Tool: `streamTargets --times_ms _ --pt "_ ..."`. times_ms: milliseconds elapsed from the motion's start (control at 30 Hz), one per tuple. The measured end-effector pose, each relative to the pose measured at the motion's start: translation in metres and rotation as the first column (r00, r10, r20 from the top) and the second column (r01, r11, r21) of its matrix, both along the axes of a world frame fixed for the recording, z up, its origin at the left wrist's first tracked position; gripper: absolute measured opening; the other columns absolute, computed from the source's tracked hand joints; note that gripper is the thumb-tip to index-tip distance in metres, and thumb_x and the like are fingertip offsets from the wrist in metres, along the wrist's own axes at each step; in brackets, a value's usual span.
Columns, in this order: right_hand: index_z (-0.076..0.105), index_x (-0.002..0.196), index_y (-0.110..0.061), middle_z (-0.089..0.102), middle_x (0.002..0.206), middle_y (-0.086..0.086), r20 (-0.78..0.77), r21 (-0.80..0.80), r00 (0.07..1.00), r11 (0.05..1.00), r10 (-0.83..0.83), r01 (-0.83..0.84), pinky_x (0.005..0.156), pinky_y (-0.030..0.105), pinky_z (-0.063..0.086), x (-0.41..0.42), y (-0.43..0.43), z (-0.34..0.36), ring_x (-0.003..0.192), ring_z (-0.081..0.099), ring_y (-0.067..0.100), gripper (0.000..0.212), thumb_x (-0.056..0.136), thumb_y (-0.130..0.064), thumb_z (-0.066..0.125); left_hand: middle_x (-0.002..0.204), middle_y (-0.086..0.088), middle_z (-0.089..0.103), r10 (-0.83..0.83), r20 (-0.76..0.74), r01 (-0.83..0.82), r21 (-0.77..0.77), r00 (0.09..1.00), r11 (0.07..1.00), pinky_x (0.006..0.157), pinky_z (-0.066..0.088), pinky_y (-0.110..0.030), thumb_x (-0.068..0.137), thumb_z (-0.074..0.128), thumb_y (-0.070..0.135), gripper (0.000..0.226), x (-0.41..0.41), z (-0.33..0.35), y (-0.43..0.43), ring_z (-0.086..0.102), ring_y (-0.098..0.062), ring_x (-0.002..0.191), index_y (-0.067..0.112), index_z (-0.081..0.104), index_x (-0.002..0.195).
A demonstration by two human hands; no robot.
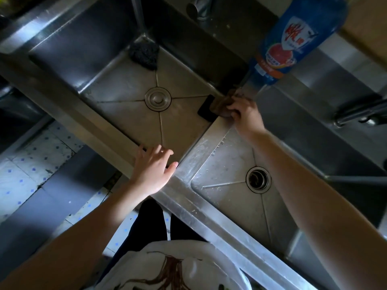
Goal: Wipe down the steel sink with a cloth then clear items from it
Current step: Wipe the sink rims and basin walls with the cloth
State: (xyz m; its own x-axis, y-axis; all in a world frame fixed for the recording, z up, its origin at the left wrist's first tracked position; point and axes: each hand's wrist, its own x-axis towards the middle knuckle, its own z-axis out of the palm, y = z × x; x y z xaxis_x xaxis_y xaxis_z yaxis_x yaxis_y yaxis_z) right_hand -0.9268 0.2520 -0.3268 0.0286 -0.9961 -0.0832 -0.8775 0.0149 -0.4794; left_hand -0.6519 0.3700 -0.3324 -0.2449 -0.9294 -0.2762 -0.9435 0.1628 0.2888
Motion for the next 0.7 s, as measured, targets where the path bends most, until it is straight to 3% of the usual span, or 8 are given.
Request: streamTargets --times_ms 467,700 --pt "0.073 0.102 -0.018 0.061 0.130 0.001 0.019 0.044 0.982 0.981 0.186 -0.187 0.108 0.051 0.034 0.053 0.093 -0.005 0.129 0.046 0.029 0.028 0.082 -0.003 0.059 0.107 -0.008 0.060 -0.084 0.049 0.084 -0.008 0.995 0.996 0.095 0.031 -0.047 0.088 0.053 0.042 0.034 0.016 0.006 0.000 0.056 -0.031 0.095 0.016 0.061 0.110" --pt "0.073 0.102 -0.011 0.062 0.127 0.008 -0.017 -0.011 0.999 0.999 0.050 -0.050 0.102 0.046 0.042 0.027 0.033 0.005 0.119 0.051 0.033 0.025 0.082 -0.004 0.059 0.103 -0.008 0.056 -0.054 0.019 0.055 -0.027 0.998 0.998 0.090 0.035 -0.048 0.087 0.055 0.041 0.032 0.025 0.008 -0.002 0.052 -0.034 0.089 0.016 0.060 0.106"
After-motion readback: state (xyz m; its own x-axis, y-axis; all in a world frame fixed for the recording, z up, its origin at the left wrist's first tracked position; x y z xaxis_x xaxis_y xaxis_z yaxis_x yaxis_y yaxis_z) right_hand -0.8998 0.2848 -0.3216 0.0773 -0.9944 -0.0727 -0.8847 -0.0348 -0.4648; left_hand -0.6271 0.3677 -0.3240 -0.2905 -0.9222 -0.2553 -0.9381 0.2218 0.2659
